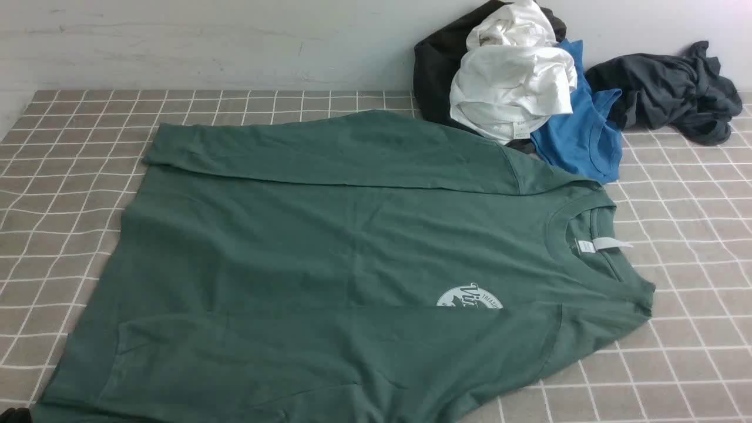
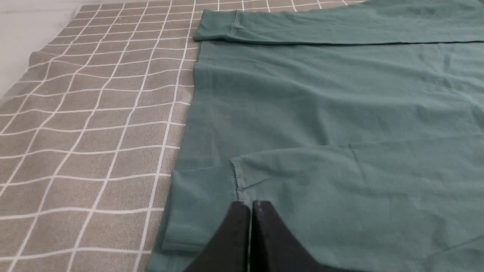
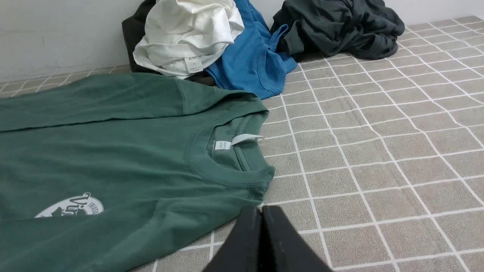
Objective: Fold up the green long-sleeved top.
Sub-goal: Use the left arm to clamp the cuff closest to it
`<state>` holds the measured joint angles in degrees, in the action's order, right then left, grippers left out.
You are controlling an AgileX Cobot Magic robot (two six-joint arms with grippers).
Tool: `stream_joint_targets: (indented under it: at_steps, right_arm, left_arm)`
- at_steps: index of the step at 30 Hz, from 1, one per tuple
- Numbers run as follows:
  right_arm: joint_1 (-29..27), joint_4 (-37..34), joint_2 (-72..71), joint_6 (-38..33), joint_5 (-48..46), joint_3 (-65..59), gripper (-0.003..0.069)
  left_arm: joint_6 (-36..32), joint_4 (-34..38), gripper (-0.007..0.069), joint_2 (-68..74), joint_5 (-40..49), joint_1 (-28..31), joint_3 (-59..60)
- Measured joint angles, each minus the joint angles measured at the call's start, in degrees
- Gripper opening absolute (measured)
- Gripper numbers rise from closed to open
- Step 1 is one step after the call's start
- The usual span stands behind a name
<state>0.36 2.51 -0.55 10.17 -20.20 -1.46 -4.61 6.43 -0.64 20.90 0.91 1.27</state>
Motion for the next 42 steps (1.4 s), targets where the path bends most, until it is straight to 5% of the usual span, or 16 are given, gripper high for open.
stream_joint_targets:
  at_steps: [30,35,42]
  right_arm:
    - [0.0,3.8,0.0,0.0,1.7,-0.1,-0.0006]
    - [0.0,4.7,0.0,0.0,14.4,-0.1,-0.0006]
    - [0.0,2.7,0.0,0.4,35.0,-0.1,-0.0006]
  left_arm:
    - [-0.5,-4.3,-0.0007,0.0,-4.6,0.0,0.3]
    - [-0.3,-7.8,-0.0007,0.0,-16.3,0.0,0.4]
    - [8.8,-8.3,-0.0007,0.0,-34.7,0.0,0.4]
